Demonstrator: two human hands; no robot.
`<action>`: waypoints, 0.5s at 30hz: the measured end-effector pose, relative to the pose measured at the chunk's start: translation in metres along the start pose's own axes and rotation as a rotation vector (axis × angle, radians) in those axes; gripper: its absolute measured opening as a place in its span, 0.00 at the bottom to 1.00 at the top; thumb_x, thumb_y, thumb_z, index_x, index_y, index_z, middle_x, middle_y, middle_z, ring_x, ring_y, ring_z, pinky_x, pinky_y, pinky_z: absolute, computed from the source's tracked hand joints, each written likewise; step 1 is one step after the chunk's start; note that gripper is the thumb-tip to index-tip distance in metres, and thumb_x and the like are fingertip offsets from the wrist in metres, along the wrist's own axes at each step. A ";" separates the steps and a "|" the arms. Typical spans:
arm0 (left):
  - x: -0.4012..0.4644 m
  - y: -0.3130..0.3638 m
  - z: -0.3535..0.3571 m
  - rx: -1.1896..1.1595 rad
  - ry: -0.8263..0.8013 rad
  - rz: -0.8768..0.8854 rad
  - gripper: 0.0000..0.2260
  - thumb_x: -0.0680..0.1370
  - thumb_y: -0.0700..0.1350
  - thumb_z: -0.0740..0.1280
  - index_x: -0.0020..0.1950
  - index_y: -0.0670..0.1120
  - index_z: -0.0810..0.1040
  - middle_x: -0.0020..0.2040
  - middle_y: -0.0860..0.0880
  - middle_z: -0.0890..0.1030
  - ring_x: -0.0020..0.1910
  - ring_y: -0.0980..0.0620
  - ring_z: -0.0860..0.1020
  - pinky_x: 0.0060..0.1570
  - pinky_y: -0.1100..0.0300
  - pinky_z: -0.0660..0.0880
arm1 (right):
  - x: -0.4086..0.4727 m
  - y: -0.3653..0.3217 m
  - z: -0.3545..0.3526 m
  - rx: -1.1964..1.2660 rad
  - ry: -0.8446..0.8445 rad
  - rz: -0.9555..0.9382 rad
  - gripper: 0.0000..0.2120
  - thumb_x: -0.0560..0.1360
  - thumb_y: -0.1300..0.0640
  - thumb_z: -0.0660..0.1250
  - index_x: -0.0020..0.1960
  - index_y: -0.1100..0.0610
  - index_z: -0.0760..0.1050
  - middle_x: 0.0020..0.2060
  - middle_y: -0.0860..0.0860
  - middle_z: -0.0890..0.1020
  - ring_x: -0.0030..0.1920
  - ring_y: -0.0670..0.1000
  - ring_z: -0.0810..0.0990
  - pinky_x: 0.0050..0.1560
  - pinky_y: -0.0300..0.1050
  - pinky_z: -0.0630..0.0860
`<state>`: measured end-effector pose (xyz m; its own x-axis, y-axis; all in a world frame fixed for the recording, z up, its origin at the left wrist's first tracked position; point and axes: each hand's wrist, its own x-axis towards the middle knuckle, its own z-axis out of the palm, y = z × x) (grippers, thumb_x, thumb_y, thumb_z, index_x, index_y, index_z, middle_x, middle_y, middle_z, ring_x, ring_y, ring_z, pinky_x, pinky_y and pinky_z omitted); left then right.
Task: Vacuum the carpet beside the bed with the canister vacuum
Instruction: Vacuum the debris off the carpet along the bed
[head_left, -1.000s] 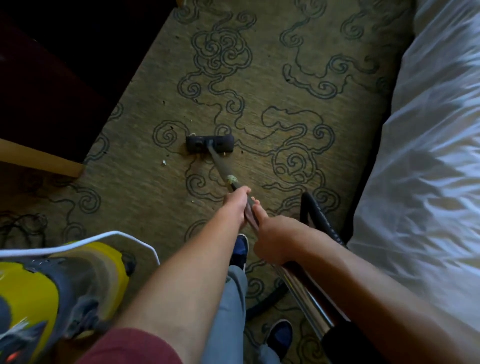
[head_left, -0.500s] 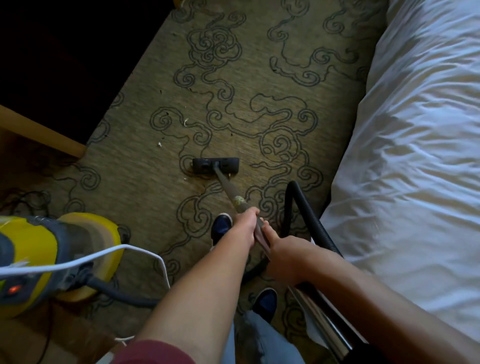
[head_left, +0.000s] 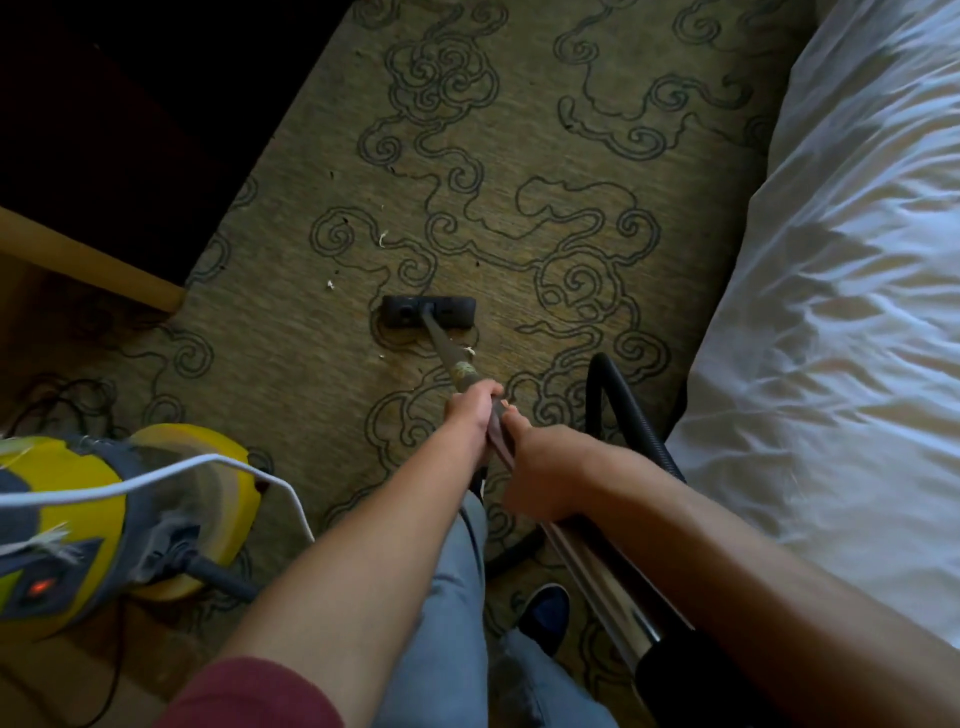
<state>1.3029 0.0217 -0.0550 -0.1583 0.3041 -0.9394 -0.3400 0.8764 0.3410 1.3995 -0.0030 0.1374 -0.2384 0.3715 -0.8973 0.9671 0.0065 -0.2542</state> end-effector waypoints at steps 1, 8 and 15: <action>0.010 0.016 -0.002 0.009 0.002 0.013 0.19 0.75 0.39 0.67 0.64 0.33 0.77 0.36 0.40 0.74 0.35 0.45 0.75 0.44 0.52 0.73 | 0.010 -0.007 -0.012 0.002 0.010 -0.018 0.42 0.77 0.53 0.65 0.80 0.56 0.40 0.68 0.57 0.73 0.63 0.56 0.75 0.57 0.46 0.72; 0.079 0.150 -0.010 0.097 0.052 0.069 0.09 0.74 0.39 0.67 0.54 0.39 0.77 0.42 0.40 0.77 0.37 0.45 0.76 0.46 0.52 0.73 | 0.095 -0.051 -0.109 0.162 0.089 -0.017 0.43 0.73 0.54 0.65 0.80 0.49 0.43 0.64 0.56 0.76 0.60 0.57 0.77 0.57 0.49 0.75; 0.139 0.288 -0.010 0.251 0.065 0.113 0.05 0.76 0.41 0.66 0.47 0.39 0.74 0.42 0.40 0.76 0.34 0.45 0.74 0.35 0.61 0.72 | 0.172 -0.096 -0.219 0.186 0.114 -0.054 0.37 0.76 0.54 0.65 0.79 0.53 0.50 0.67 0.55 0.73 0.64 0.58 0.74 0.60 0.47 0.71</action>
<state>1.1738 0.3127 -0.0871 -0.2439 0.3874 -0.8891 -0.0782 0.9059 0.4161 1.2850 0.2637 0.0870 -0.2677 0.4779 -0.8366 0.9177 -0.1381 -0.3726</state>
